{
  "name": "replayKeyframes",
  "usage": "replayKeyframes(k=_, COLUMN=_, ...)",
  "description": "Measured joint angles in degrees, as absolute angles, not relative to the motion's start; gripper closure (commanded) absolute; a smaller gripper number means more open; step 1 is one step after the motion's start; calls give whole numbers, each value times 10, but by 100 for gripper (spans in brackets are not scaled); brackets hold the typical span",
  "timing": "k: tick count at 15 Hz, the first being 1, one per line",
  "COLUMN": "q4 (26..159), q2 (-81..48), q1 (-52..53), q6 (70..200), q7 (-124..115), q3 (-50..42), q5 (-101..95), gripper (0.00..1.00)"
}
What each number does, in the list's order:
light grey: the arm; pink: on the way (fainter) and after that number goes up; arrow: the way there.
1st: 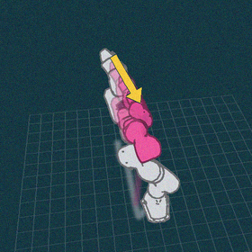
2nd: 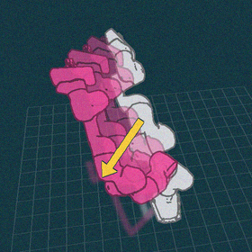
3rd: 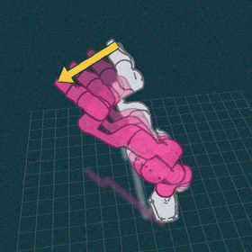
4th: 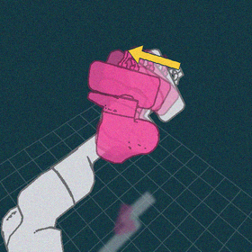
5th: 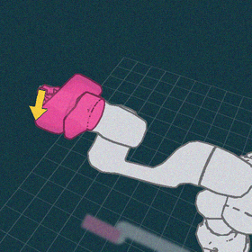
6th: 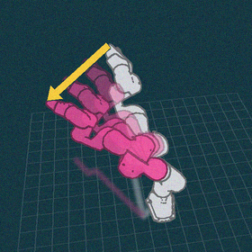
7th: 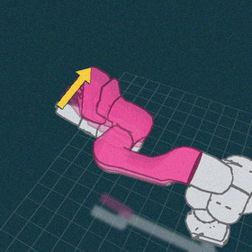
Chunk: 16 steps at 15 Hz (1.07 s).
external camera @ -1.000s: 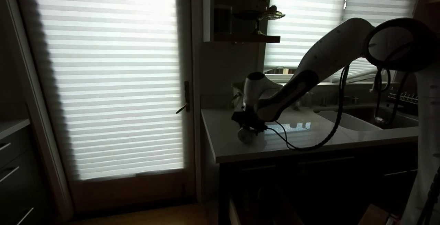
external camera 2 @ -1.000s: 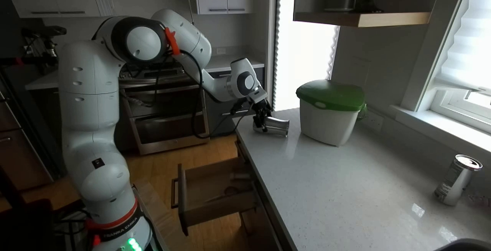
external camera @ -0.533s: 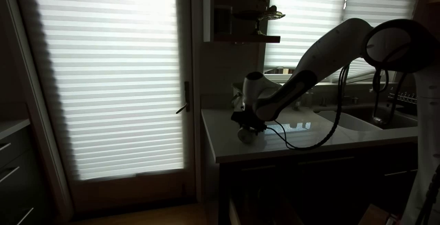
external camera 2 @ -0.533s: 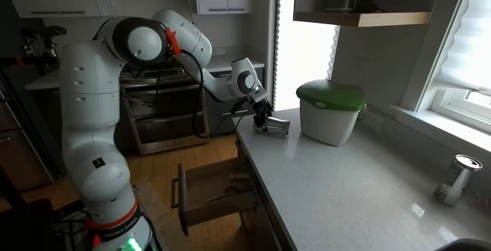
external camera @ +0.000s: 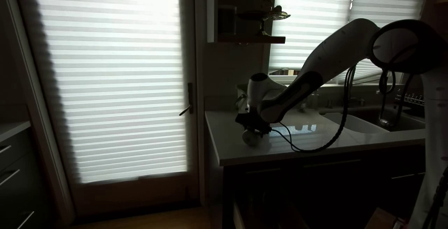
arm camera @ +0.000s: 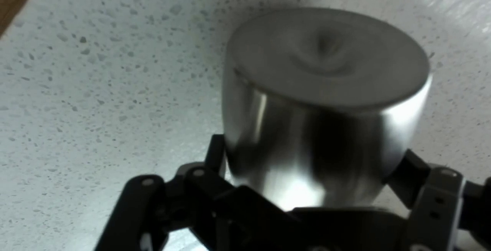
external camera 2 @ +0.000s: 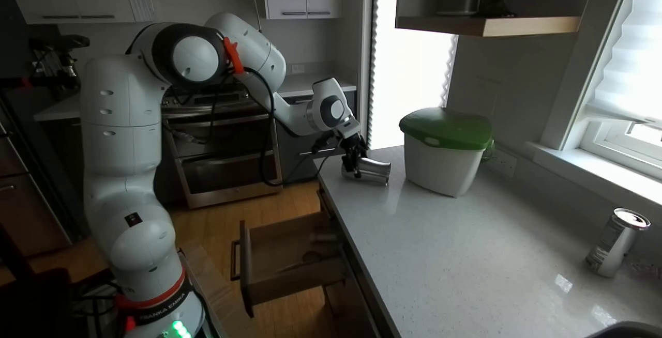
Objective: Remove the silver object from the open drawer
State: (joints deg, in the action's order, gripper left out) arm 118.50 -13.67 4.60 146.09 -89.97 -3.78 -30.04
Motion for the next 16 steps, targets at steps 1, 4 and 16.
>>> replayKeyframes(k=1, q4=1185, q2=-137, q1=46, q6=1461, q7=-900, q3=-38, q5=-300, gripper=0)
replayKeyframes(k=4, q4=1185, q2=-136, q1=46, q6=1461, q7=-899, q3=-39, q5=-300, gripper=0)
replayKeyframes(k=16, q4=1184, q2=-117, q1=53, q6=1452, q7=-899, q3=-51, q5=-309, gripper=0)
